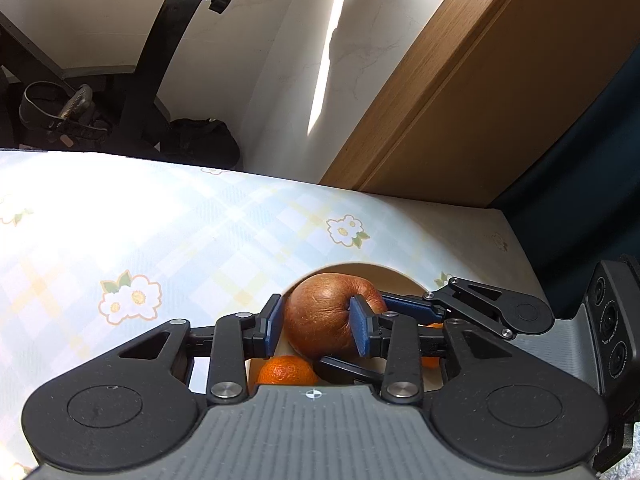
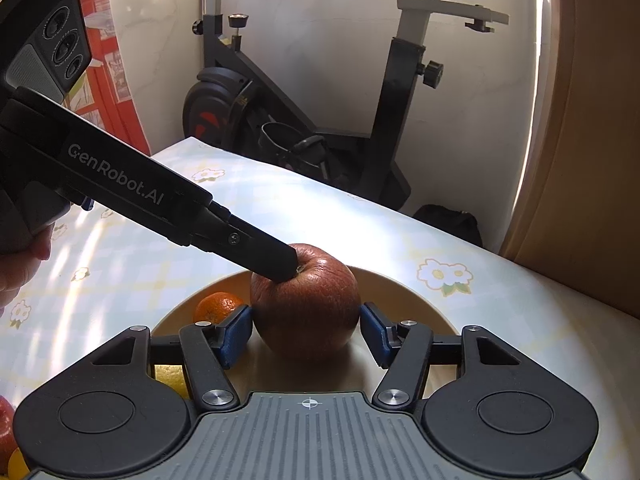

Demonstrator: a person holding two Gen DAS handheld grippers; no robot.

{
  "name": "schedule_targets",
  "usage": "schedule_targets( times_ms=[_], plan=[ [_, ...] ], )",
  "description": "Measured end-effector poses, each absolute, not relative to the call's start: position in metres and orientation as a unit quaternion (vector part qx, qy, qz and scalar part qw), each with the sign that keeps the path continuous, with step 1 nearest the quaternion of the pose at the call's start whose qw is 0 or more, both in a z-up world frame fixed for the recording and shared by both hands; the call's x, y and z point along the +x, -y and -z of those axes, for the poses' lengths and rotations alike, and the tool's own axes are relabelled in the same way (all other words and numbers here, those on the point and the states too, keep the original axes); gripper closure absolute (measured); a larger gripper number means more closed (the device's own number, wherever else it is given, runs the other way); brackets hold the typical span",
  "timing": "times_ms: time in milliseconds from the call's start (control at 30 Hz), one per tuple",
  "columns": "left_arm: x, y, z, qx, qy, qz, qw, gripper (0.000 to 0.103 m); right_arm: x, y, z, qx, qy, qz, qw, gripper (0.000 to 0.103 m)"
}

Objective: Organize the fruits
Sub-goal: 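Lower the brown apple onto the plate and open the left gripper, then move the left gripper to the red apple beside the grapefruits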

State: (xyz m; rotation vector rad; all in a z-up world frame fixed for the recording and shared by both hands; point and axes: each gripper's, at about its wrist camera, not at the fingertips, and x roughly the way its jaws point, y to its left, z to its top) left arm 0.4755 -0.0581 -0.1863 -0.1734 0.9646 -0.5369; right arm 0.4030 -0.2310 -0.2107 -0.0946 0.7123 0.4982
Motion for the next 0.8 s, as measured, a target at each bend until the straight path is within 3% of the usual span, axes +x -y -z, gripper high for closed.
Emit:
schedule_targets(
  times_ms=[433, 800],
  plan=[
    [0.453, 0.064, 0.17, -0.051, -0.445, 0.225, 0.865, 0.063, 0.345, 0.261, 0.188, 0.0, -0.328, -0.184, 0.927, 0.047],
    [0.365, 0.012, 0.137, -0.079, -0.404, 0.217, 0.885, 0.062, 0.246, 0.274, 0.195, 0.081, -0.303, -0.115, 0.943, 0.047]
  ],
)
